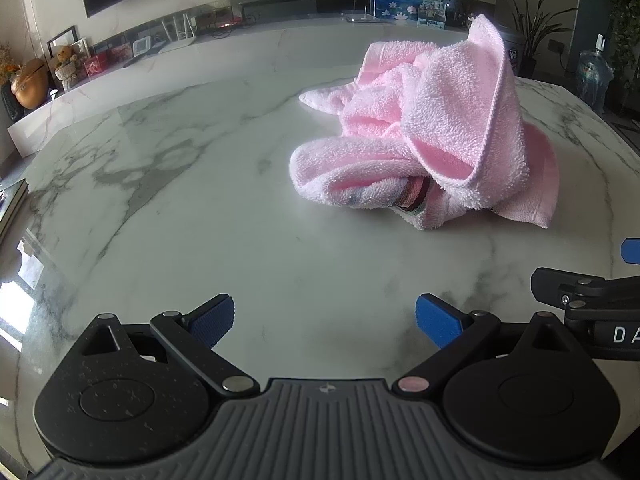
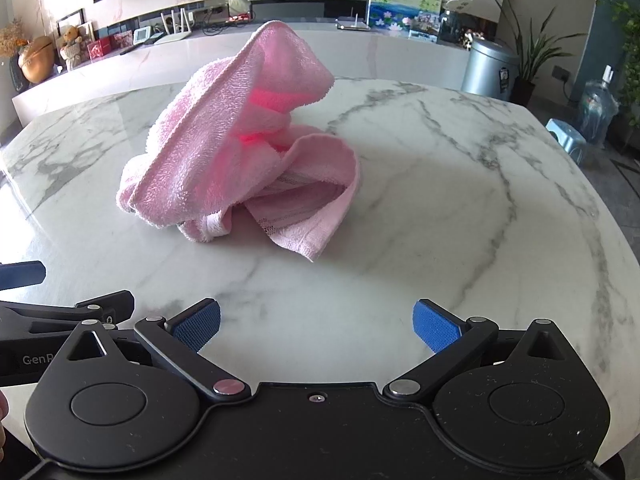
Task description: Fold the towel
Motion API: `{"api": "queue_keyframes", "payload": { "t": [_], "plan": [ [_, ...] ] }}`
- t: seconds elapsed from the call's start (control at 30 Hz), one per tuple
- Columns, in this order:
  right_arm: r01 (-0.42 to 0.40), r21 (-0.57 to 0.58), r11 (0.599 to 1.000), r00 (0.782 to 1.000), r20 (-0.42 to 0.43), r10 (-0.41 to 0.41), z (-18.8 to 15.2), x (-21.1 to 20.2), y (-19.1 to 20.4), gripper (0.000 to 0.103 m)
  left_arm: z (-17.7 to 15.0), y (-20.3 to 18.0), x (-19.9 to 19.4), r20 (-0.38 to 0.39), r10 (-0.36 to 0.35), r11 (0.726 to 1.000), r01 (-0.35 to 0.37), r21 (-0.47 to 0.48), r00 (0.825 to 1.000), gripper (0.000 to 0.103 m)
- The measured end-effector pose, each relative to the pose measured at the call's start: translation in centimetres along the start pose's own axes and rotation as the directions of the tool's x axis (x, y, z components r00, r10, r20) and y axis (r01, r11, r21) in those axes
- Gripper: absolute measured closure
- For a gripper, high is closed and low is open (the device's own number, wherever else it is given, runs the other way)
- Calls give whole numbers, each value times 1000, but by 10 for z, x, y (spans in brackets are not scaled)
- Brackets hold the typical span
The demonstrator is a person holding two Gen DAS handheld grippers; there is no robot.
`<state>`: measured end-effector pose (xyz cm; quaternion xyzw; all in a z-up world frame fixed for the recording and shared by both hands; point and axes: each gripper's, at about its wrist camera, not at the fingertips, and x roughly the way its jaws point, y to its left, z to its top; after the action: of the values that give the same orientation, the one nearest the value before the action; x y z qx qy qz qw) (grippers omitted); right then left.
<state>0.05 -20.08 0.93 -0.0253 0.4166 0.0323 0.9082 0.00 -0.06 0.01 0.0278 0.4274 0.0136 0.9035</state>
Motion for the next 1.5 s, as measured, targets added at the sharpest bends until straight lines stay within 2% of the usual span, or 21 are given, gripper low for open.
{"api": "queue_keyframes", "payload": {
  "t": [0.47,1.5],
  "plan": [
    [13,11,1000,1000,17,-13,-4,-3,-1,1,0,-2,3,-9,16,1000,-16,1,1000,5],
    [12,30,999,1000,-8,-12,-7,0,-3,1,-1,-1,0,-1,14,1000,-14,-3,1000,5]
  ]
}}
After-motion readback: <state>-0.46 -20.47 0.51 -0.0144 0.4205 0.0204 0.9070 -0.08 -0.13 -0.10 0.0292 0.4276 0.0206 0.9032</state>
